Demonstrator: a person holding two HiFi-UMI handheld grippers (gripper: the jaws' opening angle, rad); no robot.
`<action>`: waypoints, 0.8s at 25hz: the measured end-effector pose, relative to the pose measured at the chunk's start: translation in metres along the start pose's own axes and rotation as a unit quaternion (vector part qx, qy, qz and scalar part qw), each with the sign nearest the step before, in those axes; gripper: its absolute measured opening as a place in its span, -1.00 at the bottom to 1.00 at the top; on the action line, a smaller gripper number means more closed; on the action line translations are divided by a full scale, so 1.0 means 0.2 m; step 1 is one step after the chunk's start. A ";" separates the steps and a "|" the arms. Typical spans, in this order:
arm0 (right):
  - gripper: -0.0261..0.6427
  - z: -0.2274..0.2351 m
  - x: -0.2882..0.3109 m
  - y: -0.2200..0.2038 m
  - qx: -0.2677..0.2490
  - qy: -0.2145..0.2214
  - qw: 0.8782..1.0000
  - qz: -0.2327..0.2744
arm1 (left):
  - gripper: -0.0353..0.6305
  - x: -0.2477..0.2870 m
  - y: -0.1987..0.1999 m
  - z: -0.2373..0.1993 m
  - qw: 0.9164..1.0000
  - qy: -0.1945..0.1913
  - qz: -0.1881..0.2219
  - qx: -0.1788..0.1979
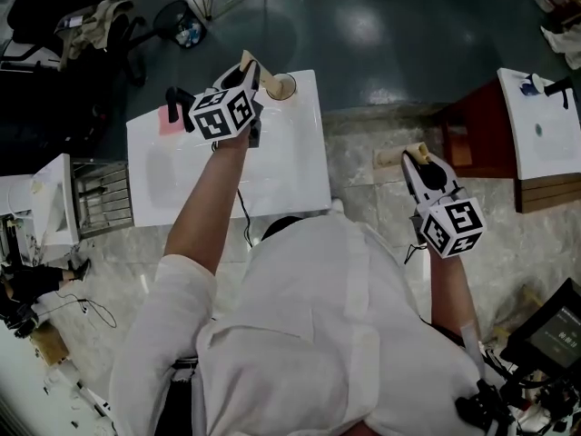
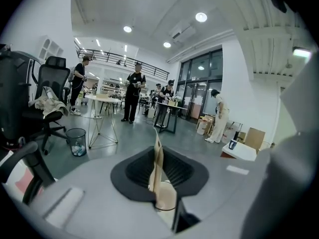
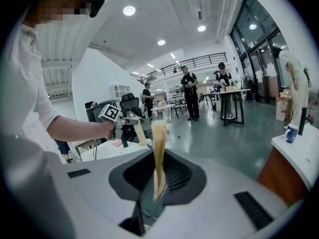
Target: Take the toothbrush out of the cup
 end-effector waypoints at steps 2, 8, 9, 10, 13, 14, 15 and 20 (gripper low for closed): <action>-0.78 -0.01 0.01 0.01 -0.001 0.003 1.000 0.001 | -0.74 -0.03 0.03 0.00 1.000 -0.003 0.007 -0.003; -0.78 -0.06 0.08 0.03 -0.004 0.016 1.000 0.003 | -0.74 -0.15 0.14 -0.02 0.998 -0.015 0.053 -0.016; -0.78 -0.07 0.09 0.03 -0.005 0.018 1.000 0.003 | -0.74 -0.17 0.16 -0.03 0.998 -0.015 0.061 -0.018; -0.78 -0.08 0.10 0.04 -0.006 0.020 1.000 0.003 | -0.74 -0.20 0.19 -0.02 0.997 -0.016 0.069 -0.019; -0.78 -0.10 0.12 0.05 -0.008 0.024 1.000 0.004 | -0.74 -0.27 0.26 -0.02 0.996 -0.020 0.086 -0.017; -0.78 -0.12 0.13 0.05 -0.009 0.025 1.000 0.004 | -0.75 -0.30 0.28 -0.02 0.996 -0.023 0.090 -0.017; -0.78 -0.14 0.13 0.05 -0.009 0.026 1.000 0.004 | -0.75 -0.33 0.29 -0.02 0.995 -0.026 0.093 -0.017; -0.78 -0.23 0.19 0.09 -0.014 0.034 0.999 0.005 | -0.75 -0.44 0.33 -0.08 0.995 -0.036 0.094 -0.023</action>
Point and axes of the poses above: the fingertips, and each gripper's own axes: x forward along the fingers, z to its right, y out of its top, the point moved 6 cm from there along -x, backward along the fingers, and after that the axes turned 8 degrees about y, right-handed, at the moved point
